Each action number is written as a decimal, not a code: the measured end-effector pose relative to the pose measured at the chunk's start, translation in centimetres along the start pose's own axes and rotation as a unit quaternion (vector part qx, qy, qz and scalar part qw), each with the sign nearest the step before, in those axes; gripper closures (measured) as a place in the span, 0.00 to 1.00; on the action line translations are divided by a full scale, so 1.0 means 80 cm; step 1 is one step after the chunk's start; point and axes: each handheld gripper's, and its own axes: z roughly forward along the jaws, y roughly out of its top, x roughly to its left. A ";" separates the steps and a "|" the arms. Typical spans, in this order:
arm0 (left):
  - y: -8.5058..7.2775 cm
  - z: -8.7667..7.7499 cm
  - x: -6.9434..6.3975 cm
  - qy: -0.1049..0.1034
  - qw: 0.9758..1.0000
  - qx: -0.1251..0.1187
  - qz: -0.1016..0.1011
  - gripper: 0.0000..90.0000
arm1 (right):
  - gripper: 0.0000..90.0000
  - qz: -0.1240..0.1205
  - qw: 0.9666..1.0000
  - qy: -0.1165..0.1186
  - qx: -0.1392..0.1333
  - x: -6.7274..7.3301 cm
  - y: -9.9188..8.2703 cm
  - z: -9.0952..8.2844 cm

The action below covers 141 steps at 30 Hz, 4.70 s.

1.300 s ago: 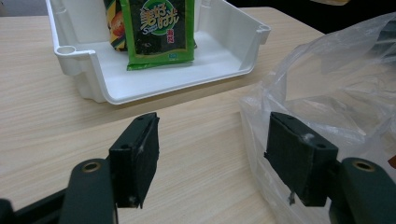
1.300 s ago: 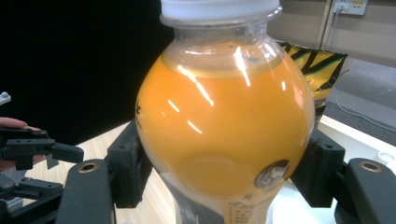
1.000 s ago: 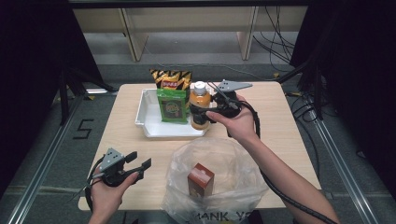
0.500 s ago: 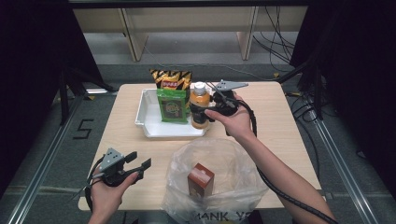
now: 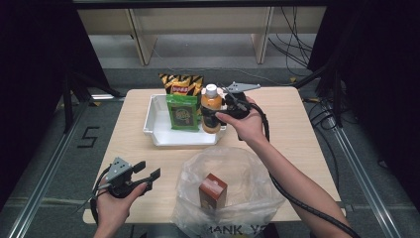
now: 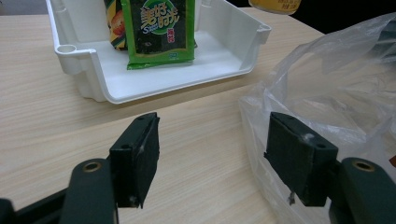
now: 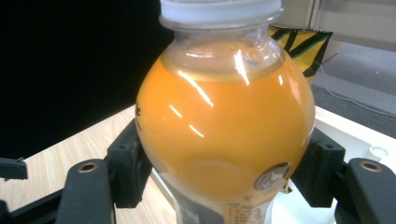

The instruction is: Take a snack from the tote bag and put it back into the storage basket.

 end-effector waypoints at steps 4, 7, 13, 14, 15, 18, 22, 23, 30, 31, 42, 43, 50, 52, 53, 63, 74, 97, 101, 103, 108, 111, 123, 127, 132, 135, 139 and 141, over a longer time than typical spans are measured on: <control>0.000 0.000 0.000 0.001 1.000 -0.001 -0.001 0.38 | 0.36 0.002 1.000 0.001 0.002 -0.003 0.000 0.006; 0.000 0.000 0.001 0.001 1.000 -0.001 -0.001 0.38 | 0.36 0.008 1.000 -0.002 0.005 -0.005 0.000 0.008; 0.000 0.000 0.001 0.002 1.000 -0.001 -0.003 0.38 | 0.36 0.009 1.000 -0.012 0.007 -0.009 0.003 0.014; 0.000 0.000 0.001 0.002 1.000 -0.001 -0.002 0.38 | 0.36 0.003 1.000 -0.006 0.007 -0.011 0.003 0.015; 0.000 0.000 0.001 0.002 1.000 -0.001 -0.002 0.38 | 0.36 0.007 1.000 -0.011 0.011 -0.011 0.003 0.016; 0.000 0.000 0.001 0.001 1.000 -0.001 -0.001 0.38 | 0.36 0.005 1.000 -0.010 0.011 -0.015 0.004 0.021; 0.000 0.000 0.002 0.000 1.000 -0.003 -0.003 0.38 | 0.36 0.012 1.000 -0.011 0.012 -0.017 0.003 0.028; 0.000 0.001 0.002 -0.002 1.000 -0.002 -0.003 0.38 | 0.36 0.020 1.000 -0.012 0.013 -0.017 0.003 0.029; 0.000 -0.001 0.002 0.003 1.000 -0.001 -0.003 0.38 | 0.36 0.021 1.000 -0.012 0.013 -0.022 0.003 0.038; 0.000 -0.001 0.002 0.003 1.000 -0.001 -0.003 0.38 | 0.36 0.020 1.000 -0.018 0.014 -0.022 0.003 0.039; -0.001 0.000 0.003 0.001 1.000 -0.003 -0.003 0.38 | 0.36 0.008 0.999 -0.032 0.022 -0.035 -0.001 0.051; -0.001 0.000 0.003 0.001 1.000 -0.002 -0.003 0.38 | 0.36 0.022 0.999 -0.028 0.024 -0.034 -0.001 0.052; -0.001 0.000 0.003 0.002 1.000 -0.001 -0.003 0.38 | 0.36 0.028 0.999 -0.036 0.030 -0.040 0.000 0.057; -0.001 0.000 0.003 0.001 1.000 -0.001 -0.003 0.38 | 0.36 0.028 0.999 -0.037 0.029 -0.040 0.000 0.060; -0.001 0.001 0.003 0.000 1.000 -0.001 -0.003 0.38 | 0.36 0.022 0.998 -0.042 0.032 -0.042 0.000 0.061; -0.001 0.000 0.003 0.001 1.000 -0.001 -0.002 0.38 | 0.36 0.036 0.998 -0.039 0.032 -0.045 0.000 0.068; -0.001 0.000 0.004 0.001 1.000 0.000 -0.001 0.38 | 0.36 0.038 0.997 -0.046 0.040 -0.050 -0.005 0.077; -0.001 0.000 0.004 0.002 1.000 0.000 -0.007 0.38 | 0.36 0.037 0.996 -0.048 0.068 -0.059 -0.024 0.088; -0.001 0.000 0.004 0.002 1.000 0.000 -0.008 0.38 | 0.36 0.029 0.996 -0.052 0.071 -0.061 -0.027 0.089; -0.001 0.000 0.004 0.002 1.000 0.000 -0.008 0.38 | 0.36 0.028 0.996 -0.050 0.071 -0.062 -0.029 0.090; -0.001 -0.001 0.004 0.001 1.000 0.001 -0.002 0.38 | 0.36 0.032 0.995 -0.053 0.081 -0.061 -0.031 0.090; -0.001 -0.001 0.004 0.002 1.000 0.002 -0.001 0.38 | 0.36 0.029 0.994 -0.049 0.088 -0.060 -0.033 0.089; -0.001 -0.001 0.004 0.002 1.000 0.001 -0.006 0.38 | 0.36 0.022 0.993 -0.056 0.098 -0.061 -0.037 0.089; -0.001 0.000 0.003 0.003 1.000 0.002 -0.007 0.38 | 0.36 0.024 0.994 -0.056 0.091 -0.060 -0.040 0.092; -0.001 0.000 0.004 0.002 1.000 0.002 -0.003 0.38 | 0.36 0.023 0.993 -0.049 0.107 -0.060 -0.043 0.093; -0.001 -0.001 0.004 0.003 1.000 0.002 -0.003 0.38 | 0.36 0.016 0.992 -0.053 0.112 -0.061 -0.045 0.094; -0.001 0.000 0.005 -0.003 1.000 -0.001 -0.003 0.38 | 0.36 0.016 0.992 -0.051 0.116 -0.061 -0.046 0.095; -0.001 0.000 0.004 0.001 1.000 0.001 -0.001 0.38 | 0.36 0.018 0.992 -0.050 0.112 -0.061 -0.047 0.097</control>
